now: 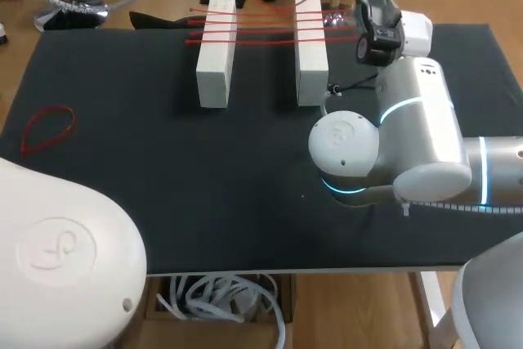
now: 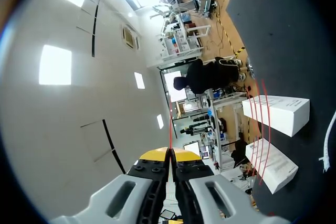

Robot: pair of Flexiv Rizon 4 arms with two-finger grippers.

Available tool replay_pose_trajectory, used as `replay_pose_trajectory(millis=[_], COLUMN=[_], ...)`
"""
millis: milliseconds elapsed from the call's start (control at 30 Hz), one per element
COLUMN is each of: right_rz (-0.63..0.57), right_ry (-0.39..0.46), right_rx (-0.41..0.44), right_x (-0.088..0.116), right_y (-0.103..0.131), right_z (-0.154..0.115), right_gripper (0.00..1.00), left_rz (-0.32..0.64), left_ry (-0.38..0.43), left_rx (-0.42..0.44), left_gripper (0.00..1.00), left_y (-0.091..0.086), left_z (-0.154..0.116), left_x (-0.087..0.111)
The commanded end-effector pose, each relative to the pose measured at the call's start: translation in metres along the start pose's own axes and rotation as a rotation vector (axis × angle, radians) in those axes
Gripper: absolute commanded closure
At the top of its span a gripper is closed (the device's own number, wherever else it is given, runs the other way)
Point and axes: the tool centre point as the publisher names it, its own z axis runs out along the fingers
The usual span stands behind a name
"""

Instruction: Grab the tape and strap the tape.

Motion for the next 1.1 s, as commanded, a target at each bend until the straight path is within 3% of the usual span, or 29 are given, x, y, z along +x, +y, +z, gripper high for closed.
replay_pose_trajectory(millis=[33, 400, 1100], right_rz=[-0.002, -0.002, -0.002], right_ry=[-0.006, -0.006, -0.006], right_rx=[-0.003, -0.003, -0.003], right_x=[0.002, 0.002, 0.002], right_y=[-0.001, -0.001, -0.001], right_z=[0.0, 0.0, 0.0], right_gripper=[1.0, 1.0, 1.0], left_rz=[0.001, -0.013, -0.014], left_ry=[0.03, 0.026, 0.034], left_rx=[-0.035, -0.045, -0.041], left_gripper=[1.0, 1.0, 1.0], left_y=[-0.008, -0.019, -0.019], left_z=[0.0, 0.004, 0.005], left_x=[-0.005, -0.005, -0.006])
